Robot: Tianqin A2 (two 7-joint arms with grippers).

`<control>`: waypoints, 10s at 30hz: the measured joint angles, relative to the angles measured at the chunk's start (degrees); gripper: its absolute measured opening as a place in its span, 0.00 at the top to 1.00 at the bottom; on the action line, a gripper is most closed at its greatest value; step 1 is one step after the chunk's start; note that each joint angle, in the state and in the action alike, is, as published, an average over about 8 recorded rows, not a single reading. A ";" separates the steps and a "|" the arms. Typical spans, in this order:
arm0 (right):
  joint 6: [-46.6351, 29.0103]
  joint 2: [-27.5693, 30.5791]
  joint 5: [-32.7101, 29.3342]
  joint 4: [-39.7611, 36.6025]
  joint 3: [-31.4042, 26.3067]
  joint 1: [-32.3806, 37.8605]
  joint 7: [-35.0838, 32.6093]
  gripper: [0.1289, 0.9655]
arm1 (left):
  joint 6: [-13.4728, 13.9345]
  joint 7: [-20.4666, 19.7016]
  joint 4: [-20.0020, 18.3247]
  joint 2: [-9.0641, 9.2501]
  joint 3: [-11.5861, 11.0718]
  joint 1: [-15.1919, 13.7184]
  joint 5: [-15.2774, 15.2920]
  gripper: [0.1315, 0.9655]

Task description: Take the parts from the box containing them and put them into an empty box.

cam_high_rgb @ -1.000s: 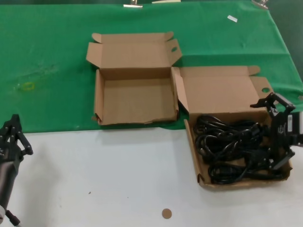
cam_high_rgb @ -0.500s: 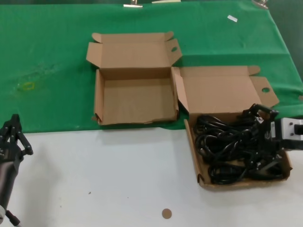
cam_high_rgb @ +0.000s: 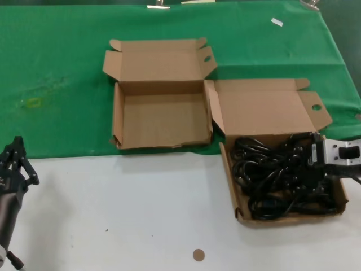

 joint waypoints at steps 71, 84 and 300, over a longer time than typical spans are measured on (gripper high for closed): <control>-3.36 -21.41 -14.72 -6.50 -3.79 21.68 8.72 0.90 | 0.00 -0.01 0.00 0.00 0.00 0.00 0.01 0.99; 1.03 -31.39 -16.29 -19.87 -6.16 26.57 5.82 0.90 | 0.00 -0.01 0.00 0.00 0.00 0.00 0.01 0.99; 52.04 -32.52 17.73 16.62 25.73 -34.74 6.51 0.00 | 0.00 0.01 0.00 0.00 0.00 0.00 -0.01 0.00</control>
